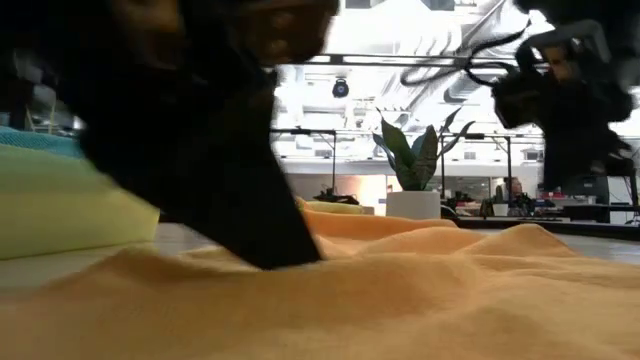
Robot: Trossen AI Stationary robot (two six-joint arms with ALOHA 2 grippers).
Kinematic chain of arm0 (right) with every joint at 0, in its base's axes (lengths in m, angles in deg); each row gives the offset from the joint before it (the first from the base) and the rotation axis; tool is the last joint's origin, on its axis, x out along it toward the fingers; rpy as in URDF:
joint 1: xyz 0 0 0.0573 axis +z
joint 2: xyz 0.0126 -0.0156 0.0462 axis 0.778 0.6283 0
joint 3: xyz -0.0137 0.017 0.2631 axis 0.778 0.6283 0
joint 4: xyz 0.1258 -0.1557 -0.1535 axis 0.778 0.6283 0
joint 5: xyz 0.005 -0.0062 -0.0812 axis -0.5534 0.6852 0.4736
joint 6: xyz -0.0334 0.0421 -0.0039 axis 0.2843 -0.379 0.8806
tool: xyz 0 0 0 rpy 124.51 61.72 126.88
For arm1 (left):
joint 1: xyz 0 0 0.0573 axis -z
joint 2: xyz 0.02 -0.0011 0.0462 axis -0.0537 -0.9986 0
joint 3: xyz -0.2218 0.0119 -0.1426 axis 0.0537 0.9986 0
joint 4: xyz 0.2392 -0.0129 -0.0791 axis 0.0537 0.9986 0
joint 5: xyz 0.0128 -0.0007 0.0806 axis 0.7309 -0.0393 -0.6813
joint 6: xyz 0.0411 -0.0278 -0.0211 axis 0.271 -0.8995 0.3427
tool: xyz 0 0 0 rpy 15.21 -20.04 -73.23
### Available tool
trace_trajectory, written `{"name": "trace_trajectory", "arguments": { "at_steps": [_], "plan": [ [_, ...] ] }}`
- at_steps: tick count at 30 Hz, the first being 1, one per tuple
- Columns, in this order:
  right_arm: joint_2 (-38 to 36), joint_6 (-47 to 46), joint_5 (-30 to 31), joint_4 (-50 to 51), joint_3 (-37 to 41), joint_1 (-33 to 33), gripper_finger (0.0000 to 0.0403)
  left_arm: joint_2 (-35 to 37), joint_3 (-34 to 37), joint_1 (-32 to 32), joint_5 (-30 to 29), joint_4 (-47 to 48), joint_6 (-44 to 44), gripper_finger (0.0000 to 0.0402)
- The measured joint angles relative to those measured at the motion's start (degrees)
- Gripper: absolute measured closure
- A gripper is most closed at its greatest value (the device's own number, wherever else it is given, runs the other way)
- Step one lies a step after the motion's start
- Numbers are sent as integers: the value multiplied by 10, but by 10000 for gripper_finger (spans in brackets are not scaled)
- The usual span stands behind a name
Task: Fold microfiber towels
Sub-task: Move the orange microfiber cloth to the bottom center of the table
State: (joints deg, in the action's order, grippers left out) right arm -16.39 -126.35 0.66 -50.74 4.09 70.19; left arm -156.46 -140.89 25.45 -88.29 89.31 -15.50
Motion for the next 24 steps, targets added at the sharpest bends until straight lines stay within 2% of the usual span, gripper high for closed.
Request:
{"name": "trace_trajectory", "arguments": {
  "at_steps": [3,6,13,16,20,24],
  "plan": [
    [51,-73,34,-72,13,50,403,6,1,-13,9,-2,27,402],
    [105,-99,52,-135,1,81,403,18,3,-22,17,15,52,401],
    [212,-123,47,-147,-53,108,403,61,2,-38,12,75,64,401],
    [229,-125,41,-136,-66,117,403,74,1,-38,20,105,65,401],
    [214,-150,35,-90,-67,141,403,114,4,-29,25,157,39,401],
    [179,-204,34,-10,-63,185,403,160,9,-17,-4,212,32,401]
  ]
}}
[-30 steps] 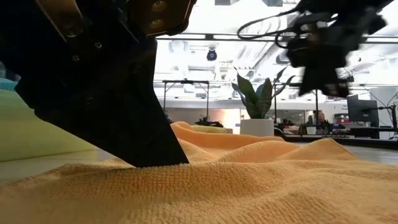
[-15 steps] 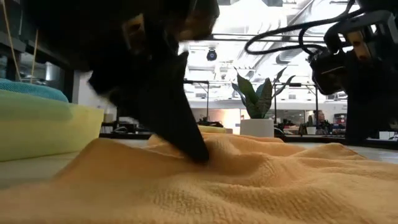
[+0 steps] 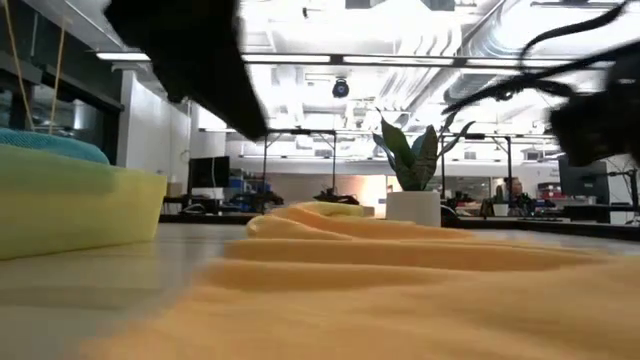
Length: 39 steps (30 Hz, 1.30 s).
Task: Fold microfiber towels
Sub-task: Move the orange microfiber cloth to the bottom center of the table, then adjust the yellow microfiber cloth
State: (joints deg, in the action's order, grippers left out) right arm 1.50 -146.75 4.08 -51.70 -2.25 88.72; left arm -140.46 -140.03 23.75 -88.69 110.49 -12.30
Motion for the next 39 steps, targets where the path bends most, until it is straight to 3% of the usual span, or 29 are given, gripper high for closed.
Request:
{"name": "trace_trajectory", "arguments": {
  "at_steps": [5,8,13,16,20,28,34,39],
  "plan": [
    [-42,-73,40,67,2,52,403,44,6,-6,-68,78,-23,401],
    [-72,-76,88,72,-4,62,403,74,5,-41,-74,78,22,401],
    [-124,-71,153,69,-4,58,403,105,-10,-158,-46,81,164,401],
    [-139,-55,186,62,-5,49,403,105,-15,-245,0,26,239,401],
    [-128,-48,222,43,-4,28,403,65,-14,-341,99,-39,307,401],
    [-75,-39,240,-40,-4,-30,403,-56,-14,-409,157,-62,302,401],
    [-27,-19,232,-122,-9,-59,403,-90,-14,-421,142,-53,295,401],
    [7,-11,223,-153,-25,-68,403,-92,-13,-453,73,33,347,401]
  ]
}}
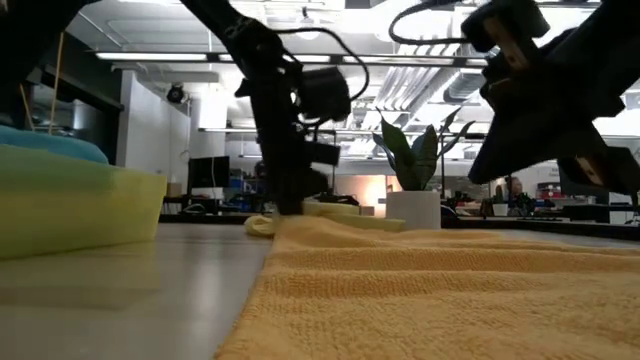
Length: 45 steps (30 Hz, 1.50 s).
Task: Fold microfiber towels
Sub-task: Adjust the yellow microfiber cloth, then fold the orange microfiber cloth
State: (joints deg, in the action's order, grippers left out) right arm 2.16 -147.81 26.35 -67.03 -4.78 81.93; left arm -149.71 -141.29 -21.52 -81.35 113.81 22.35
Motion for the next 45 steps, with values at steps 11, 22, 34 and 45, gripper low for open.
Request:
{"name": "trace_trajectory", "arguments": {
  "at_steps": [11,22,34,45],
  "plan": [
    [70,2,-19,16,-73,-1,403,3,7,-130,-83,126,57,401],
    [61,53,-14,144,-126,-9,403,147,-9,-216,-99,120,44,401],
    [-59,167,-11,480,-208,5,403,331,-10,-63,-35,86,-72,401],
    [-137,122,-82,426,-118,152,403,334,125,337,11,-168,-177,401]
  ]
}}
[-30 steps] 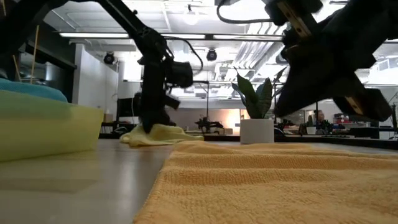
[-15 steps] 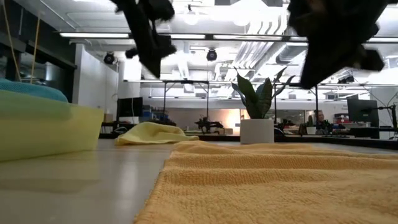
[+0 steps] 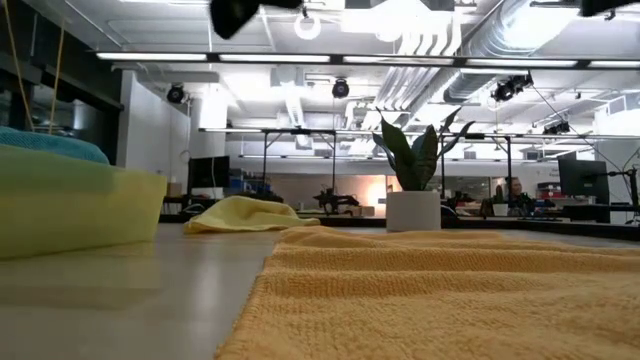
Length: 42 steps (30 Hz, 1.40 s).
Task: Fold microfiber towels
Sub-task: Fold the orange microfiber cloth
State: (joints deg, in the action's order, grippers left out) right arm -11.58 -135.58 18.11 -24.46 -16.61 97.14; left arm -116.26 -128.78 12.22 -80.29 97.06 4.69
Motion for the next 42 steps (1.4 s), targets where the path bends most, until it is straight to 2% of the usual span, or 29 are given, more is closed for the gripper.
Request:
{"name": "trace_trajectory", "arguments": {
  "at_steps": [5,8,12,15,21,27,34,42],
  "plan": [
    [2,-20,-2,-121,59,54,403,-70,18,129,-39,-67,-69,401],
    [2,-26,4,-163,86,61,403,-143,8,154,-27,-93,-112,401],
    [2,-27,22,-176,99,59,403,-233,-33,147,0,-89,-170,401],
    [2,-27,36,-176,99,52,403,-278,-67,122,0,-54,-203,401],
    [2,-27,46,-177,95,22,403,-283,-86,35,-54,55,-212,401],
    [2,-20,55,-176,95,-6,403,-284,-87,-82,-51,75,-145,401],
    [2,-18,79,-177,95,-31,403,-288,-87,-179,-13,77,-146,401],
    [2,-16,80,-174,95,-53,403,-288,-87,-217,70,90,-155,401]
  ]
}}
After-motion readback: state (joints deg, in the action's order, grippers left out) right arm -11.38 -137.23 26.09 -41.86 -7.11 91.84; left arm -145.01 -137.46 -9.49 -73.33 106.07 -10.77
